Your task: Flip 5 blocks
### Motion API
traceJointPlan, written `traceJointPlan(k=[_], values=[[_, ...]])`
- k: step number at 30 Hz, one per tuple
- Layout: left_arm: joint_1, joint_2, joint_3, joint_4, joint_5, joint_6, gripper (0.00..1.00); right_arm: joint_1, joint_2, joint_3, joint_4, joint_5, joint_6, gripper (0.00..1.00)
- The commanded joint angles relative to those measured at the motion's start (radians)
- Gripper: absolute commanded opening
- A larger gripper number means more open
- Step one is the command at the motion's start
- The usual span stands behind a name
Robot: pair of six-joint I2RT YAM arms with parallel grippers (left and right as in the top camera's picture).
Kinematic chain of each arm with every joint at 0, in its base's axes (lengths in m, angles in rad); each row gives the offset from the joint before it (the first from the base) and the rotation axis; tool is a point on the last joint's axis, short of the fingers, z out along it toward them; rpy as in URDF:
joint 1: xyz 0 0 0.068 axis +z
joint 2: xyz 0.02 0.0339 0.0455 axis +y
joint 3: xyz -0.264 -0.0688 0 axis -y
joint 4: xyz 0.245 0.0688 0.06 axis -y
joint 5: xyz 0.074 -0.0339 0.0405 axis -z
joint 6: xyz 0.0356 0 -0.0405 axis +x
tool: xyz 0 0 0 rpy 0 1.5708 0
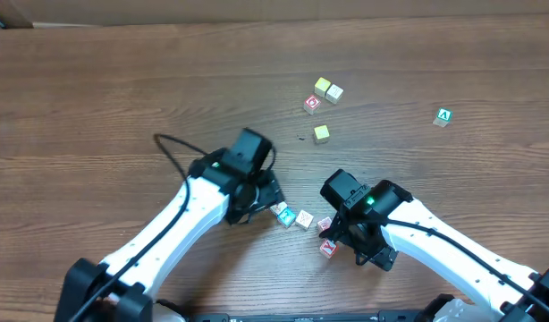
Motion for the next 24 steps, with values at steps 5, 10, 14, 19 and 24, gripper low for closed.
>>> traceJointPlan(k=[5,10,14,19,24], values=[[-0.027,0.255,0.163,-0.064,-0.058,-0.085,0.8,-0.003,-0.011,0.035,-0.04,0.043,0.016,0.89],[-0.026,0.33,0.176,-0.051,0.045,-0.066,0.79,-0.003,-0.011,0.035,-0.055,0.047,0.016,0.89],[-0.028,0.365,0.175,-0.052,0.124,-0.05,0.76,-0.003,-0.011,0.035,-0.055,0.047,0.016,0.89],[-0.028,0.388,0.175,-0.046,0.139,-0.05,0.53,-0.003,-0.011,0.035,-0.055,0.047,0.016,0.89],[-0.028,0.391,0.175,-0.043,0.139,-0.058,0.33,-0.003,-0.011,0.035,-0.055,0.047,0.016,0.89]])
